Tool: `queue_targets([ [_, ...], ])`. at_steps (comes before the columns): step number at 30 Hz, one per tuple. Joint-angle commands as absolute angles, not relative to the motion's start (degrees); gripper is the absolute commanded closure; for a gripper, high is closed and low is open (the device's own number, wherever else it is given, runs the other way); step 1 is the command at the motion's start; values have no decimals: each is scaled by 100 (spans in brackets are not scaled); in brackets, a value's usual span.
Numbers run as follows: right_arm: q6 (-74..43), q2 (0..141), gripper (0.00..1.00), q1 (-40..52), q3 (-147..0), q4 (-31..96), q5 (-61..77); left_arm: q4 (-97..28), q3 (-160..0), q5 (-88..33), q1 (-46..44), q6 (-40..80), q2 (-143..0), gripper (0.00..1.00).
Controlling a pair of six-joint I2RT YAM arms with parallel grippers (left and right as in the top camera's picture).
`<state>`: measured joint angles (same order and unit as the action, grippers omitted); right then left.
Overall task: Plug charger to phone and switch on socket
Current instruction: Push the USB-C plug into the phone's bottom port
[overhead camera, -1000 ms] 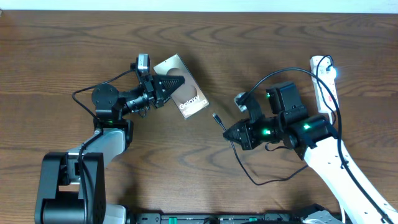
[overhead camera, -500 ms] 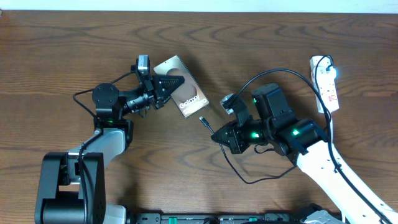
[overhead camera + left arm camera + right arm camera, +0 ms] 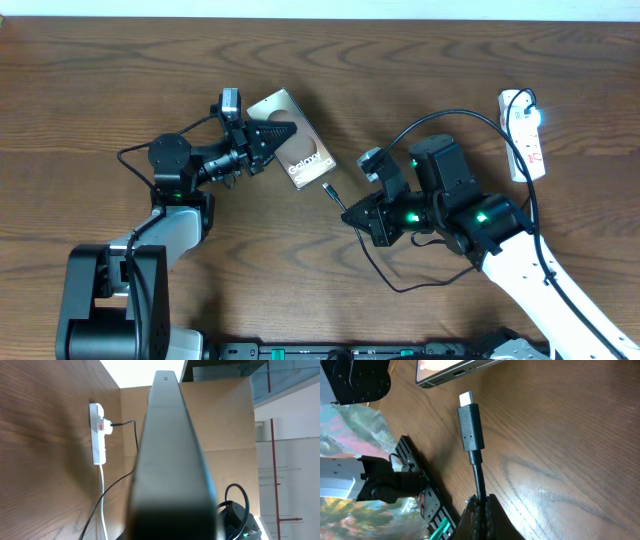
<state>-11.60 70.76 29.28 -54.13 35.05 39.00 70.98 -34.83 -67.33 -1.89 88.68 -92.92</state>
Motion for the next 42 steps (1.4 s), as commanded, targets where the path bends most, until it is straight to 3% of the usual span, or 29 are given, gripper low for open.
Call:
queue_targets([
  [1, -1219, 7000, 99, 2967, -5384, 3448, 3959, 7183, -3625, -6685, -174, 8816, -9279, 93],
  [42, -1479, 7030, 99, 3041, -5384, 3155, 3885, 6799, -3625, -6490, -298, 8888, -9279, 93],
])
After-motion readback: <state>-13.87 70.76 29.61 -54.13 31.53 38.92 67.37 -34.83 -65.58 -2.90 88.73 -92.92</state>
